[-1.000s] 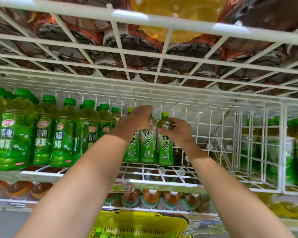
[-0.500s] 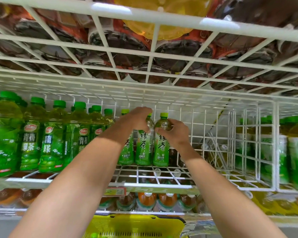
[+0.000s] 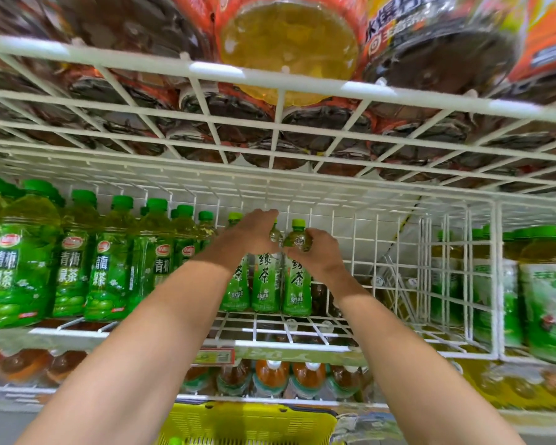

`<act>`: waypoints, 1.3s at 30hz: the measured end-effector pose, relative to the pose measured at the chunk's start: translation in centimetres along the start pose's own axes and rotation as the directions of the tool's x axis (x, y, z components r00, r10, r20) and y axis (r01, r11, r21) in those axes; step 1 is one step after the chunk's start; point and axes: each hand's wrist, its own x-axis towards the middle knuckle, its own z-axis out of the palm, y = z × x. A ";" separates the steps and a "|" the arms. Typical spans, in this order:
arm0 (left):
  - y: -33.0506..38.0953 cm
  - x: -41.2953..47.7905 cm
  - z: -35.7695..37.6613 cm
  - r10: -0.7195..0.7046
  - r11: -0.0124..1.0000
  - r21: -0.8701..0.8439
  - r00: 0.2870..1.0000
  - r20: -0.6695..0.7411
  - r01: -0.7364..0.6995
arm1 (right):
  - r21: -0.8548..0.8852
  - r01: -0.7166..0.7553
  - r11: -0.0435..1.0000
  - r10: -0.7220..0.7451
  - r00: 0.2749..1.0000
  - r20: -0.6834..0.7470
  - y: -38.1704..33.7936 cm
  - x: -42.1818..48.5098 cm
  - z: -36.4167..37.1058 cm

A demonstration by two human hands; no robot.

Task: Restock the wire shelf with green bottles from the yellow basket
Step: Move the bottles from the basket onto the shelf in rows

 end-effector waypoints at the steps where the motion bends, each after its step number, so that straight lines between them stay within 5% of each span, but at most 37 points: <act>1: 0.0 -0.5 0.2 0.013 1.000 0.028 1.000 -0.027 -0.013 | -0.024 0.013 1.000 -0.013 1.000 0.018 -0.2 -0.1 -0.2; 12: 2.5 -10.5 -2.1 0.064 0.950 0.312 0.990 -0.127 -0.022 | -0.468 0.304 0.830 -0.231 0.951 0.206 -5.8 -7.0 -6.9; 28: 5.4 -28.3 0.1 0.010 0.906 0.413 0.974 -0.225 0.087 | -0.518 0.440 0.733 -0.389 0.897 0.211 -6.3 -22.9 -9.0; 39: 2.3 -32.7 7.1 -0.048 0.931 0.351 0.986 -0.161 0.103 | -0.437 0.534 0.724 -0.440 0.845 0.304 -4.0 -29.3 -4.8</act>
